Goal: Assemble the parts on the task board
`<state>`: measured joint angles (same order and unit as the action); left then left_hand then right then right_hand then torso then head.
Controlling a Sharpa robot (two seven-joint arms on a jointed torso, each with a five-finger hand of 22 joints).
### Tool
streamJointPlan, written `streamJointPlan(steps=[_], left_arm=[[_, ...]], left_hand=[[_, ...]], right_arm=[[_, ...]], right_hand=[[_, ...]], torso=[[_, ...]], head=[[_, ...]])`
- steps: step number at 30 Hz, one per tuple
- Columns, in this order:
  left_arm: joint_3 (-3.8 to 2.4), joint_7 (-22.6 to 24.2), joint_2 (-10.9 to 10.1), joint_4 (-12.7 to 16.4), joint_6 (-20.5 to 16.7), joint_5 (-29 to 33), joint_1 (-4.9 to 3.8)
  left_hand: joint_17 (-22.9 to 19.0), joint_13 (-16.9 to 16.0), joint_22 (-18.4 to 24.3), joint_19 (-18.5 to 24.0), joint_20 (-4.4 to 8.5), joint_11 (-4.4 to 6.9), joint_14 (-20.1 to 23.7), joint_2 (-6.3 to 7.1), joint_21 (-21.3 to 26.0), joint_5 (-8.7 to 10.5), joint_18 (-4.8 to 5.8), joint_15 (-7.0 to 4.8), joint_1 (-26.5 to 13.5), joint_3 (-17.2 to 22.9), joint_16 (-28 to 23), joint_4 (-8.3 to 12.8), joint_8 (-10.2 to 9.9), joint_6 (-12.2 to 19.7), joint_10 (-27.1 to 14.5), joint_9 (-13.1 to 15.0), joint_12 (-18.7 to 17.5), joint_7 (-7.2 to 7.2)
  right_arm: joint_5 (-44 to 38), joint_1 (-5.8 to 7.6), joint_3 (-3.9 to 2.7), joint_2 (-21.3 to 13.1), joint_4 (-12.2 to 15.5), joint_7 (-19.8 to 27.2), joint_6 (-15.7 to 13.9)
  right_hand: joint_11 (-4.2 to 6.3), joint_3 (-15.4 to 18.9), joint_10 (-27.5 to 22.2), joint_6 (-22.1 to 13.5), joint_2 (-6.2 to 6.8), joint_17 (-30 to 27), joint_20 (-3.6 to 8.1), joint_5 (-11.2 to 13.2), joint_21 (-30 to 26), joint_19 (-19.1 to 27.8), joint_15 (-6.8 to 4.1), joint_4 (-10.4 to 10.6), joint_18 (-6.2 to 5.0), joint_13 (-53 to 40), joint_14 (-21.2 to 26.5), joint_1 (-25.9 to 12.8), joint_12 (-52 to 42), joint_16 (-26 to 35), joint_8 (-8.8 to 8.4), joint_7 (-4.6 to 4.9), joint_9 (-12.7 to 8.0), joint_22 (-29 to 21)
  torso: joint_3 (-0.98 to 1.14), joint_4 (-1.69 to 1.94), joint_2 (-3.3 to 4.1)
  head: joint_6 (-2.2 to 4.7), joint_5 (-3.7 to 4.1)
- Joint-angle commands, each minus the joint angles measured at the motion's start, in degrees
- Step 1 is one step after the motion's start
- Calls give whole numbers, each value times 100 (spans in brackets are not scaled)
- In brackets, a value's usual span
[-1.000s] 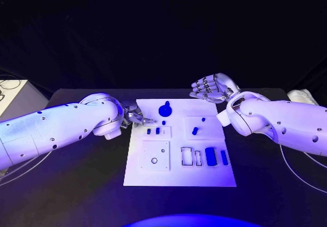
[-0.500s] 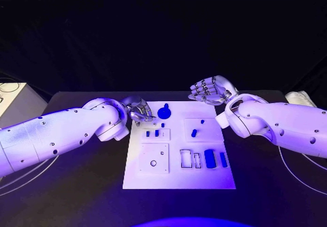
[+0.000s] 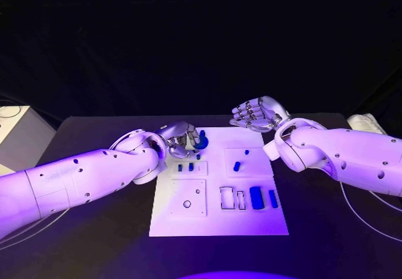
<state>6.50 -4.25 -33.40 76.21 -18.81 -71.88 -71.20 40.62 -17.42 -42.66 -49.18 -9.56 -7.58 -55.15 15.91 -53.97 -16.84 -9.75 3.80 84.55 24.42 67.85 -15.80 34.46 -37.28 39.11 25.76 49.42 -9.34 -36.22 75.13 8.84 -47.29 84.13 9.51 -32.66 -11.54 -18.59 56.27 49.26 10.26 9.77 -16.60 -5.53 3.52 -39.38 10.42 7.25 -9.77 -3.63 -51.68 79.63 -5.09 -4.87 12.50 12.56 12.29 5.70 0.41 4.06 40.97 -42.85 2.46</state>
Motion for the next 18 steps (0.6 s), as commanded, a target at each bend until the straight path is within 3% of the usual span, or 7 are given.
streamJointPlan(steps=[1,9,12,18], left_arm=[[12,198,60,-47,120,-681,7],[31,-110,177,-115,635,-967,9],[34,-230,221,-139,850,-1027,8],[37,-354,318,-222,981,-1071,7]], left_hand=[[-14,42,-20,28,-23,0,17,-12,-1,15,-70,19,66,-58,59,4,-55,-68,-46,-65,-51,-6],[33,191,-112,0,-22,7,-122,-7,-122,7,-72,12,128,-138,318,-10,-189,-260,-35,-276,-154,16],[-83,320,-149,28,-36,-15,-69,-2,-154,7,-71,34,135,-224,372,-30,-338,-270,-64,-416,-308,44],[-220,482,-184,52,-61,-47,-28,-51,-184,2,-74,59,185,-298,435,-33,-473,-397,23,-554,-508,38]], right_arm=[[-42,-3,-1,2,10,48,76],[-42,-2,-1,-2,21,45,70],[-42,-2,-1,-2,23,46,67],[-42,-2,-1,1,26,47,63]], right_hand=[[12,11,44,30,-65,-5,-4,-2,-7,9,-2,-34,-21,-1,-28,3,31,28,-32,139,-5,-5],[13,10,45,32,-66,-6,-4,-2,-7,8,-2,-36,-21,-1,-30,3,32,28,-32,138,-5,-6],[16,5,51,38,-71,-11,-4,-1,-4,3,-4,-41,-23,-1,-35,6,34,30,-34,135,-7,-12],[16,5,51,38,-71,-11,-4,-1,-4,3,-4,-41,-23,-1,-35,6,34,30,-34,135,-7,-12]], torso=[[2,-4,5],[1,4,0],[1,5,-3],[1,11,-3]], head=[[4,3],[-18,29],[-20,27],[-9,33]])
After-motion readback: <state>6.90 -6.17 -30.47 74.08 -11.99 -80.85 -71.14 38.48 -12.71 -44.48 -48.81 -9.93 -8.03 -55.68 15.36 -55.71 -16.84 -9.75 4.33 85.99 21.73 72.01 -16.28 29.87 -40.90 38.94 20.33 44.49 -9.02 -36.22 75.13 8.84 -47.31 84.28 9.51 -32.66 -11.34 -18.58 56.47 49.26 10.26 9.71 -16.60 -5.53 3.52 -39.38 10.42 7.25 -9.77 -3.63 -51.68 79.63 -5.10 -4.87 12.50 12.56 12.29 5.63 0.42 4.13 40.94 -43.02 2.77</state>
